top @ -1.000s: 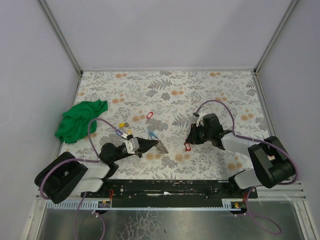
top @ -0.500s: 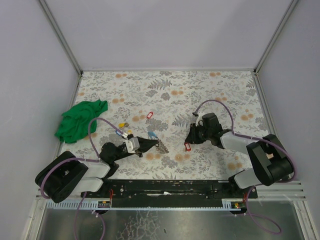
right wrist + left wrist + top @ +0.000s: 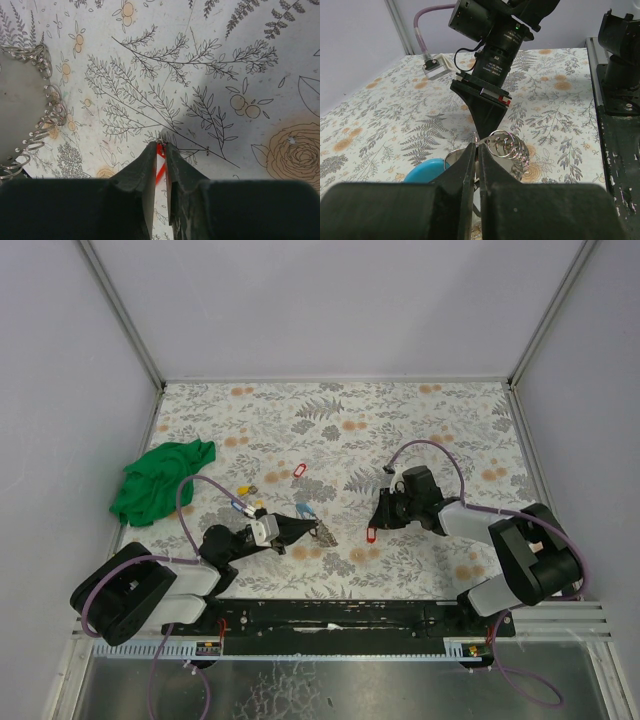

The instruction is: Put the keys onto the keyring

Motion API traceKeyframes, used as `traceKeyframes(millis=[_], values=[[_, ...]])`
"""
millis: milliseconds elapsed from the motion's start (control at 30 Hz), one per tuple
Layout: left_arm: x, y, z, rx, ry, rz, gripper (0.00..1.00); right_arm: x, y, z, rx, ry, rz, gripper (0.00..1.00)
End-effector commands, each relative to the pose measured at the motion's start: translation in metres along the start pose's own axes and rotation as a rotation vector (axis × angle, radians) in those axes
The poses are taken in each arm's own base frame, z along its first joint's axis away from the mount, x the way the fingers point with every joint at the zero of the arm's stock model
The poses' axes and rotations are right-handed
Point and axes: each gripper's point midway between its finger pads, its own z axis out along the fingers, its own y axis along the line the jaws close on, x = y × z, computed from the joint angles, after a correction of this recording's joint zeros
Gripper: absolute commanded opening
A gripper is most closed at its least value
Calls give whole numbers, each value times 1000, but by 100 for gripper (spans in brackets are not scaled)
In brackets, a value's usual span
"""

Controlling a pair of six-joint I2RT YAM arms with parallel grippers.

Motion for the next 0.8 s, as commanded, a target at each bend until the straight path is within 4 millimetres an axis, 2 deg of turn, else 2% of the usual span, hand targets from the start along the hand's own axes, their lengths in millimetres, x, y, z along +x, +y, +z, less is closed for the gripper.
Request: traceKeyframes(millis=[0, 267, 400, 533, 767], values=[[-22, 6, 5, -3, -79, 53, 0, -7, 5, 0, -21, 9, -13, 18], [-22, 5, 5, -1, -79, 59, 0, -10, 6, -7, -19, 12, -84, 1], [-22, 3, 4, 17, -84, 84, 0, -22, 16, -22, -27, -19, -213, 0], [-26, -6, 5, 86, -100, 143, 0, -35, 40, -39, -71, -80, -359, 0], [-37, -17, 9, 220, -138, 264, 0, -47, 94, -74, -128, -187, -745, 0]])
